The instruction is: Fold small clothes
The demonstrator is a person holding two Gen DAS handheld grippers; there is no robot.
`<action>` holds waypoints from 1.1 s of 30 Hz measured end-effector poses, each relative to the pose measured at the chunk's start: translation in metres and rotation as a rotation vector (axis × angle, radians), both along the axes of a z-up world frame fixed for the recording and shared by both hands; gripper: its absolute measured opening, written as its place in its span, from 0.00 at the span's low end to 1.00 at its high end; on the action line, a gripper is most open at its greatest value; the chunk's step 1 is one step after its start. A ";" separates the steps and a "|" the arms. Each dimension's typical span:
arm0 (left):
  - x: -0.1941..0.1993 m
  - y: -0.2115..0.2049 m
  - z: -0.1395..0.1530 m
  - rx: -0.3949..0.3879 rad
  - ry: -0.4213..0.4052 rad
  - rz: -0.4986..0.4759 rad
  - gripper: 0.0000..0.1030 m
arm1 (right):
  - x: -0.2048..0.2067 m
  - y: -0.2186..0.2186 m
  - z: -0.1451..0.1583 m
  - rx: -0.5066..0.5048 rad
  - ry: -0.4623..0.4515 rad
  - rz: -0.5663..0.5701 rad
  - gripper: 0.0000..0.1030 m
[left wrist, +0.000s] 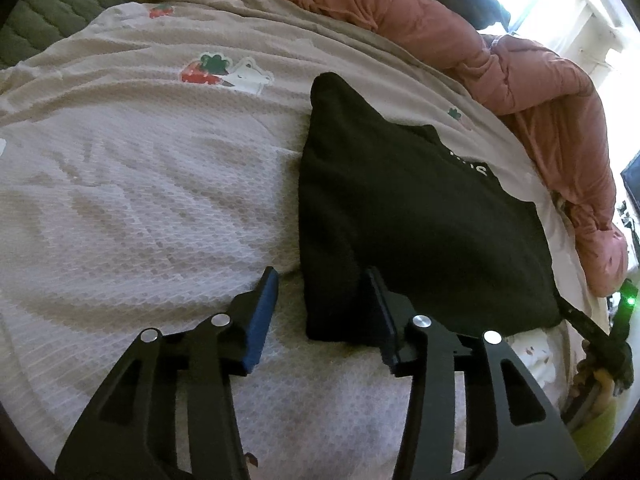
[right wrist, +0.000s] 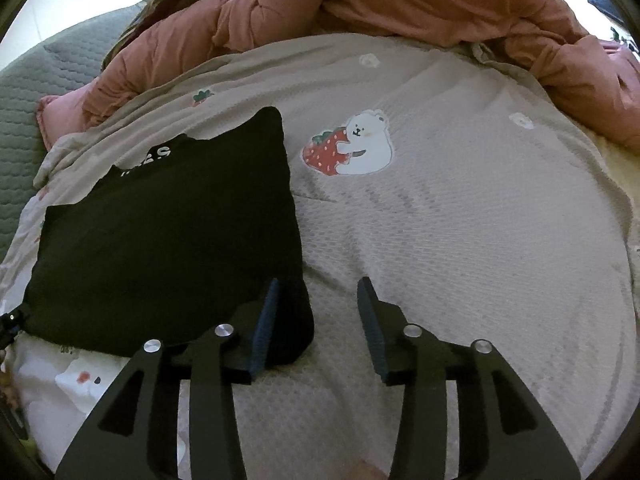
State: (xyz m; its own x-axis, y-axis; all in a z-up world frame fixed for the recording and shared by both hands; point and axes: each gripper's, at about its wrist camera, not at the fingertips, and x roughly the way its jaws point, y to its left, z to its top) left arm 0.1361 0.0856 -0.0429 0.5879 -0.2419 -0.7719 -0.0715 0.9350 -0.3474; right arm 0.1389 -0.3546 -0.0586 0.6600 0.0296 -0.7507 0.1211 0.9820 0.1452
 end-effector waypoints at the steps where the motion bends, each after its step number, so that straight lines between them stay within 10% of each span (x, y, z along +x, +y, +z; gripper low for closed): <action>1: -0.001 0.000 0.001 0.003 0.000 0.002 0.40 | -0.002 0.000 0.001 0.000 -0.003 -0.002 0.45; 16: -0.012 -0.006 0.019 0.074 -0.009 0.014 0.77 | -0.019 -0.002 0.022 0.015 -0.060 -0.028 0.85; 33: -0.030 -0.034 0.068 0.233 -0.140 -0.017 0.91 | -0.038 0.027 0.058 -0.005 -0.145 0.053 0.95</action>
State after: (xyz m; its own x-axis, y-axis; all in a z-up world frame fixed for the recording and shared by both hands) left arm 0.1057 0.0515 0.0249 0.6900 -0.0784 -0.7195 -0.0211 0.9915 -0.1282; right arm 0.1011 -0.3280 -0.0009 0.7591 0.0637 -0.6478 0.0474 0.9872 0.1526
